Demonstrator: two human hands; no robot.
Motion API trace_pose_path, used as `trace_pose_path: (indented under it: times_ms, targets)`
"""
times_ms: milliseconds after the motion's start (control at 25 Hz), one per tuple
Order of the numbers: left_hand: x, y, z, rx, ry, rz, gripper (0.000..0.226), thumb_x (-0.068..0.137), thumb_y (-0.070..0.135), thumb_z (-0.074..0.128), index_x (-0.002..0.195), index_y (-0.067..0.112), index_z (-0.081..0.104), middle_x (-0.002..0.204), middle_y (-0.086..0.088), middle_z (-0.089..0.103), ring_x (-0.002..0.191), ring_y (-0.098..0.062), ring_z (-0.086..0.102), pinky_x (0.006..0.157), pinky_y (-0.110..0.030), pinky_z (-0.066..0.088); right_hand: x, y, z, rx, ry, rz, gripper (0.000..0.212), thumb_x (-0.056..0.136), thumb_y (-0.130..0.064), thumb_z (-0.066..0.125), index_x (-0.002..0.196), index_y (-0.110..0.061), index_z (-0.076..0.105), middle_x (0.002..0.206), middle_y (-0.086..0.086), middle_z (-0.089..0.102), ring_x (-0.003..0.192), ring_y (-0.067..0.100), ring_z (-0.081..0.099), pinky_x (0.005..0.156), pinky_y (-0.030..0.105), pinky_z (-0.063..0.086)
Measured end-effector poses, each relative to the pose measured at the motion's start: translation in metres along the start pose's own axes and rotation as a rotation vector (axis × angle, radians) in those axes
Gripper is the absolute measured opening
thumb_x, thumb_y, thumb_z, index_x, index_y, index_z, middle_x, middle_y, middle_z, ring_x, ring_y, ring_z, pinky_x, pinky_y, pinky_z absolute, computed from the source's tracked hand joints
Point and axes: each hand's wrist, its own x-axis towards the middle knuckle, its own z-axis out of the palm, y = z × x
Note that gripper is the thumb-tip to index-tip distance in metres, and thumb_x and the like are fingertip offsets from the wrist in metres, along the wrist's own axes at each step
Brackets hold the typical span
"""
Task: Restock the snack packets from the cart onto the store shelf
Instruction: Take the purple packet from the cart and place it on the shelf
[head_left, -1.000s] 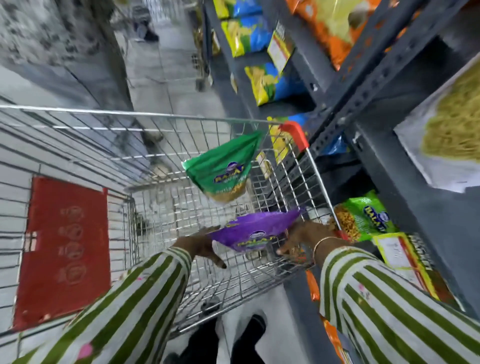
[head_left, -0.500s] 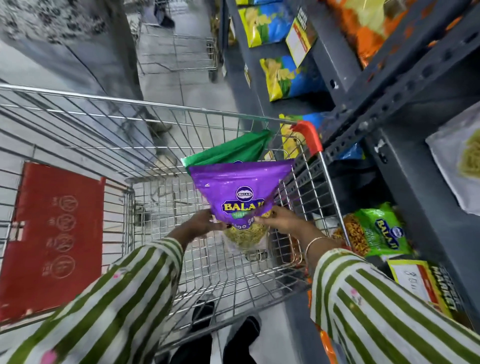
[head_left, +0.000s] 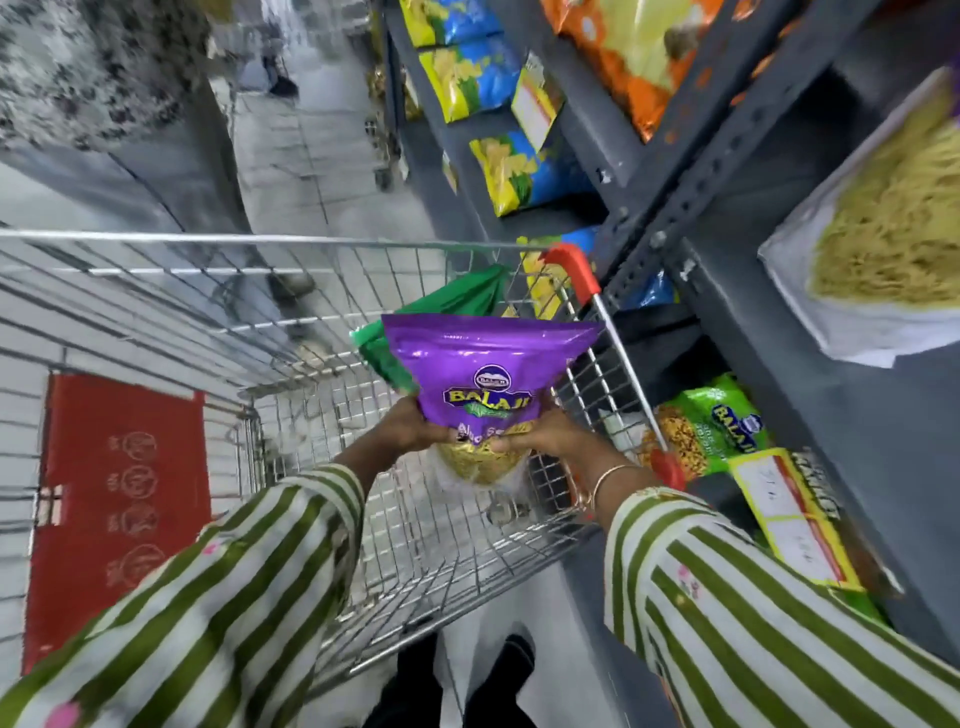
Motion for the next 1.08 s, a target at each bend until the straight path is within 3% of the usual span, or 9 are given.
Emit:
trace_pose_path:
  times_ms: [80,200,360,480,640,720,800,960,1080]
  targets:
    - [-0.011,0.045,-0.002,0.127,-0.106,0.065,0.072,0.046,0.009,0.086,0.111,0.002,0.057,0.077,0.015,0.075,0.072,0.000,0.066,0.068,-0.013,0.056,-0.030,-0.022,-0.015,0.050,0.095,-0.036,0.068,0.050,-0.027,0.088,0.113,-0.010,0.066,0.117,0.002,0.068,0.106,0.015,0.062,0.103,0.032,0.045]
    - [-0.038,0.124,0.003,0.321,-0.211,0.155,0.052,0.057,-0.011,0.073,0.103,0.005,0.056,0.061,0.022,0.072,0.063,0.004,0.062,0.058,-0.007,0.051,-0.084,-0.063,-0.048,0.033,0.192,-0.139,0.074,0.052,-0.033,0.087,0.119,-0.015,0.062,0.124,0.002,0.065,0.114,0.014,0.059,0.105,0.030,0.043]
    - [-0.069,0.213,0.020,0.503,-0.204,0.392,0.102,0.020,0.034,0.089,0.111,0.004,0.056,0.078,0.020,0.069,0.060,0.015,0.059,0.066,-0.003,0.050,-0.159,-0.106,-0.096,0.020,0.390,-0.273,0.082,0.053,-0.041,0.085,0.126,-0.018,0.055,0.128,-0.001,0.060,0.120,0.014,0.054,0.107,0.030,0.040]
    - [-0.099,0.267,0.051,0.573,-0.183,0.494,0.081,0.038,0.023,0.086,0.109,-0.005,0.056,0.075,0.012,0.069,0.065,0.004,0.058,0.066,-0.010,0.051,-0.212,-0.113,-0.128,0.051,0.533,-0.387,0.071,0.054,-0.034,0.086,0.118,-0.015,0.062,0.121,0.007,0.066,0.114,0.019,0.060,0.104,0.038,0.045]
    - [-0.117,0.302,0.109,0.600,-0.218,0.636,0.104,0.029,0.042,0.083,0.117,-0.004,0.050,0.101,-0.007,0.061,0.072,0.002,0.058,0.067,-0.009,0.050,-0.273,-0.086,-0.163,0.117,0.688,-0.383,0.097,0.030,-0.063,0.084,0.110,-0.012,0.063,0.113,0.006,0.071,0.103,0.016,0.066,0.095,0.035,0.052]
    - [-0.112,0.305,0.148,0.604,-0.316,0.636,0.116,0.023,0.055,0.087,0.117,-0.003,0.052,0.097,-0.002,0.070,0.080,-0.004,0.060,0.074,-0.018,0.051,-0.311,-0.060,-0.173,0.122,0.724,-0.356,0.078,0.048,-0.045,0.087,0.113,-0.009,0.062,0.118,0.003,0.068,0.093,0.008,0.065,0.087,0.018,0.051]
    - [-0.115,0.304,0.191,0.587,-0.435,0.580,0.105,0.023,0.051,0.089,0.110,0.002,0.055,0.079,0.010,0.075,0.071,0.000,0.063,0.070,-0.021,0.053,-0.338,-0.031,-0.181,0.173,0.761,-0.331,0.062,0.058,-0.029,0.085,0.114,-0.012,0.064,0.118,0.002,0.067,0.092,0.007,0.063,0.089,0.015,0.048]
    - [-0.107,0.295,0.274,0.765,-0.486,0.612,0.082,0.048,0.049,0.080,0.115,0.007,0.059,0.112,-0.005,0.067,0.103,-0.013,0.057,0.098,-0.042,0.049,-0.363,0.043,-0.194,0.250,0.878,-0.203,0.069,0.055,-0.035,0.085,0.117,-0.016,0.063,0.120,0.003,0.067,0.111,0.012,0.061,0.094,0.023,0.046]
    - [-0.081,0.283,0.319,0.797,-0.576,0.535,0.072,0.050,0.032,0.080,0.116,0.013,0.058,0.124,-0.013,0.064,0.111,-0.023,0.058,0.102,-0.051,0.045,-0.373,0.082,-0.192,0.385,0.999,-0.147,0.062,0.058,-0.027,0.086,0.115,-0.012,0.064,0.115,0.004,0.069,0.108,0.017,0.063,0.095,0.027,0.048]
